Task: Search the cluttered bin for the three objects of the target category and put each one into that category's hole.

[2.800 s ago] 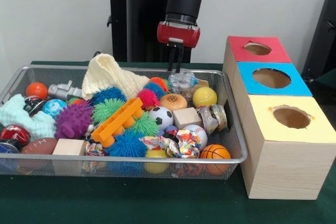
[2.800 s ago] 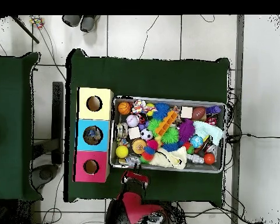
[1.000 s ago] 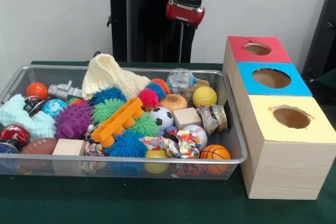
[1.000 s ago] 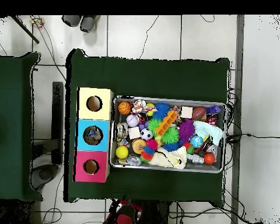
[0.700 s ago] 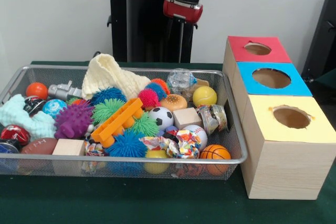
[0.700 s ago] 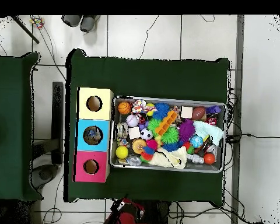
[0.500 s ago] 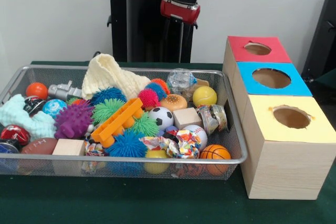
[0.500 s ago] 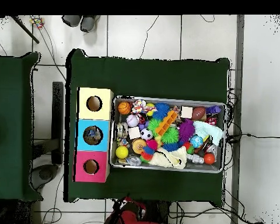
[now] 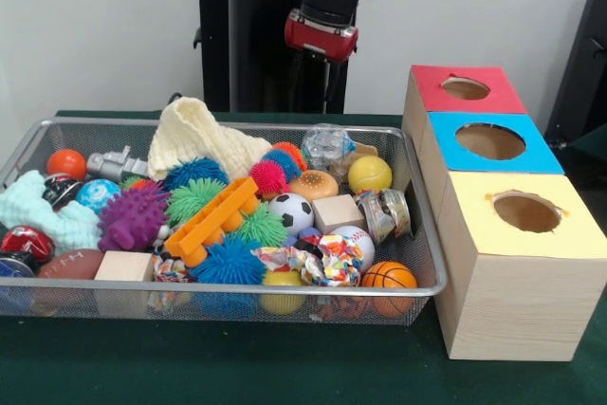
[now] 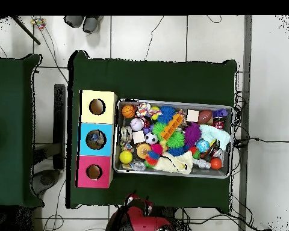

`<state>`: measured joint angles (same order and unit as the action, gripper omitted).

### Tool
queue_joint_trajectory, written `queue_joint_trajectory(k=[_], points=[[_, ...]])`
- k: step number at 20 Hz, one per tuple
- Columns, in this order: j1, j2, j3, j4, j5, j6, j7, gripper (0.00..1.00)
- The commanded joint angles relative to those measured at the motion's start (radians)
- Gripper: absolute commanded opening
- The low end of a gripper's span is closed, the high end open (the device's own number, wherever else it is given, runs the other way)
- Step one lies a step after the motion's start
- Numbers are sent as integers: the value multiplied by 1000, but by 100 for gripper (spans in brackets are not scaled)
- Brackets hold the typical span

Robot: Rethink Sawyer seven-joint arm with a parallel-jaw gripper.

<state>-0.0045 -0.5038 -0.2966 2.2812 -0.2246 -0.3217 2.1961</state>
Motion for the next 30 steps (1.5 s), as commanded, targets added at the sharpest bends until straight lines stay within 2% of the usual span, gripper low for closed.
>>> queue_joint_trajectory(k=[1, 8, 16, 27, 30], points=[[32, 55, 95, -260, 90, 134, 53, 100], [58, 67, 97, -326, 103, 192, 58, 100], [107, 142, 64, -380, 144, 170, 89, 100], [108, 162, 65, -388, 158, 157, 100, 100], [99, 145, 73, -374, 151, 159, 100, 100]])
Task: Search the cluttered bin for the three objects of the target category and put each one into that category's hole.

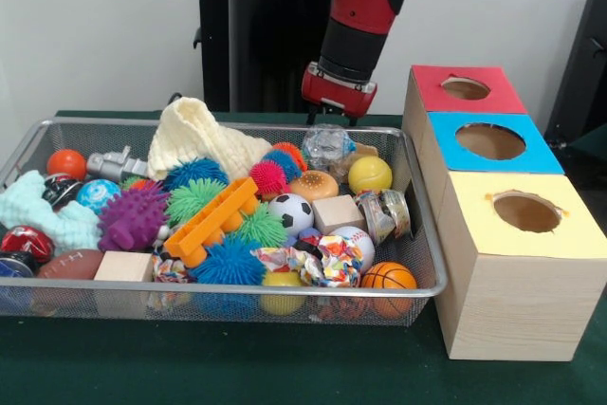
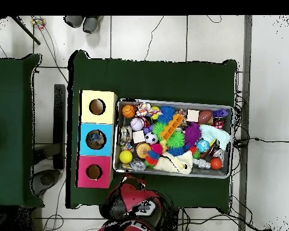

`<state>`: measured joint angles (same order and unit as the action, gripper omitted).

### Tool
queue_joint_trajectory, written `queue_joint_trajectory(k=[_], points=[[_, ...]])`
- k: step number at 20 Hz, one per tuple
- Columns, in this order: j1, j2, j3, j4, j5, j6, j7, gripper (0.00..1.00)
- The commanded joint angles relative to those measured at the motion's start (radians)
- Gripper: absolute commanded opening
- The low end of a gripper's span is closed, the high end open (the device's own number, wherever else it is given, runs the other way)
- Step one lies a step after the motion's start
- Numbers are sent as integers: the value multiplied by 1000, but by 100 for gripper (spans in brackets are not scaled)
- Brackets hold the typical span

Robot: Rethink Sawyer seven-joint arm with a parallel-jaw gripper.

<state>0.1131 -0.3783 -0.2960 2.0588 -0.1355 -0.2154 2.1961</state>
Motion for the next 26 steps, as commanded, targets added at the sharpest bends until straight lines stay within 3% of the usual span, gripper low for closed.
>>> queue_joint_trajectory(k=[1, 8, 17, 26], points=[[-24, 4, 79, -140, 56, 62, 99, 100], [-43, -174, 114, -45, 39, 214, 86, 100], [-4, -183, 104, -62, 70, 243, 126, 100], [-51, -222, 148, -92, 38, 298, 83, 100]])
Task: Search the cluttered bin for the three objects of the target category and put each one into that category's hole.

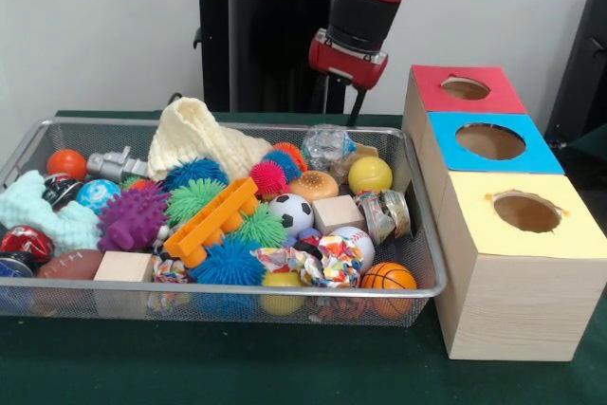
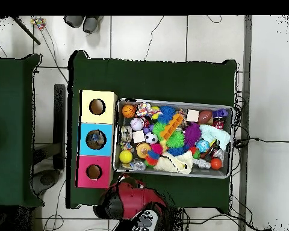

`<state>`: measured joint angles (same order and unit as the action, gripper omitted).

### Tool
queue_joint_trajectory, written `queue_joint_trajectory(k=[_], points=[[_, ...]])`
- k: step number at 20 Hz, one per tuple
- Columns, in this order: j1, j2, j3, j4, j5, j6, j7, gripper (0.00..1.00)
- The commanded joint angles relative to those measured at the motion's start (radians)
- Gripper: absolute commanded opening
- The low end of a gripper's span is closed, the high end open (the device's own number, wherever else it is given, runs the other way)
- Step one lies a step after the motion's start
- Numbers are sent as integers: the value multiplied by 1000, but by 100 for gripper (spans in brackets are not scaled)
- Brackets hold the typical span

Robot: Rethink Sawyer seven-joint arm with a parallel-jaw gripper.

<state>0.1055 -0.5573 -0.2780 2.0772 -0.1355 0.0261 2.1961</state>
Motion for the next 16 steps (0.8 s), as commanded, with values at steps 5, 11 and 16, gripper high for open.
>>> queue_joint_trajectory(k=[5, 11, 16], points=[[-63, -6, 132, -128, 5, 5, 69, 100], [-80, -11, 137, -127, -12, 3, 55, 100], [-99, -3, 146, -141, -23, 4, 46, 100]])
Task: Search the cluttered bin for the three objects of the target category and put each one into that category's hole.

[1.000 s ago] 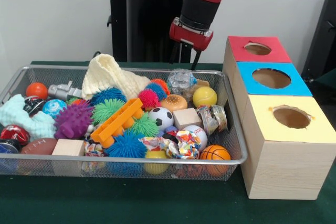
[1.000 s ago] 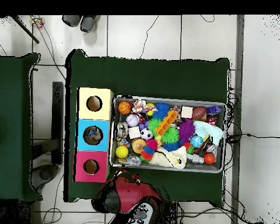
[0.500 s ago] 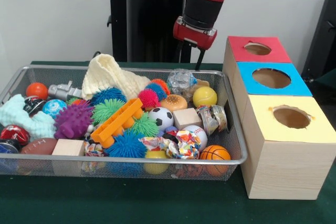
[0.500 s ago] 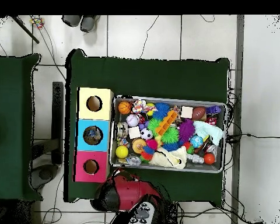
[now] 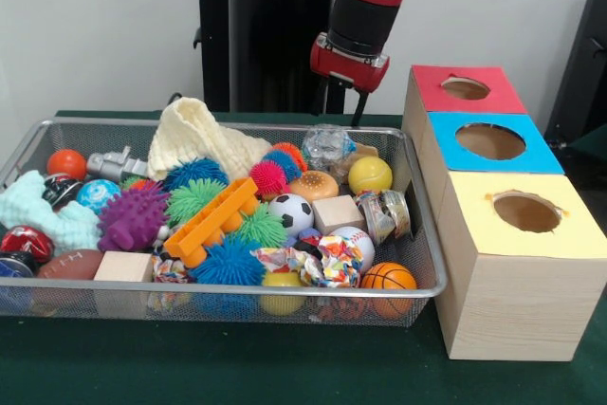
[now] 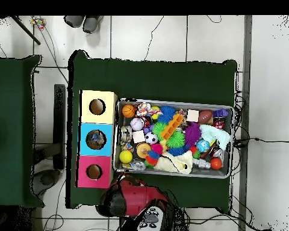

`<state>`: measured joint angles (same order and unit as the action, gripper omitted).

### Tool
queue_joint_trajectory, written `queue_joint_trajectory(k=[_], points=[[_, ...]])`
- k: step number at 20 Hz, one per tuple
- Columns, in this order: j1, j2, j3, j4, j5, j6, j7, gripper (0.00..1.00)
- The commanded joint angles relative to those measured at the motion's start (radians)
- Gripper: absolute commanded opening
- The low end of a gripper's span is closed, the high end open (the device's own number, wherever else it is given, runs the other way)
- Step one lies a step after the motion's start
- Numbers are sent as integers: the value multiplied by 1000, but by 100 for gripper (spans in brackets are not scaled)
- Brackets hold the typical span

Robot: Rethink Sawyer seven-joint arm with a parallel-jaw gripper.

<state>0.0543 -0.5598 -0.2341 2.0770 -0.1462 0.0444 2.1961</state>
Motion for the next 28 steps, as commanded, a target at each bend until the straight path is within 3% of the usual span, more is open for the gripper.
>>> queue_joint_trajectory(k=[1, 4, 9, 16, 28], points=[[-50, -1, 102, -145, -16, -12, 44, 100], [-68, -12, 112, -141, -28, 2, 35, 100], [-94, -101, 140, -114, -37, 104, 6, 100], [-79, -132, 145, -137, -22, 179, 26, 100], [-56, -55, 109, -221, -6, 154, 71, 100]])
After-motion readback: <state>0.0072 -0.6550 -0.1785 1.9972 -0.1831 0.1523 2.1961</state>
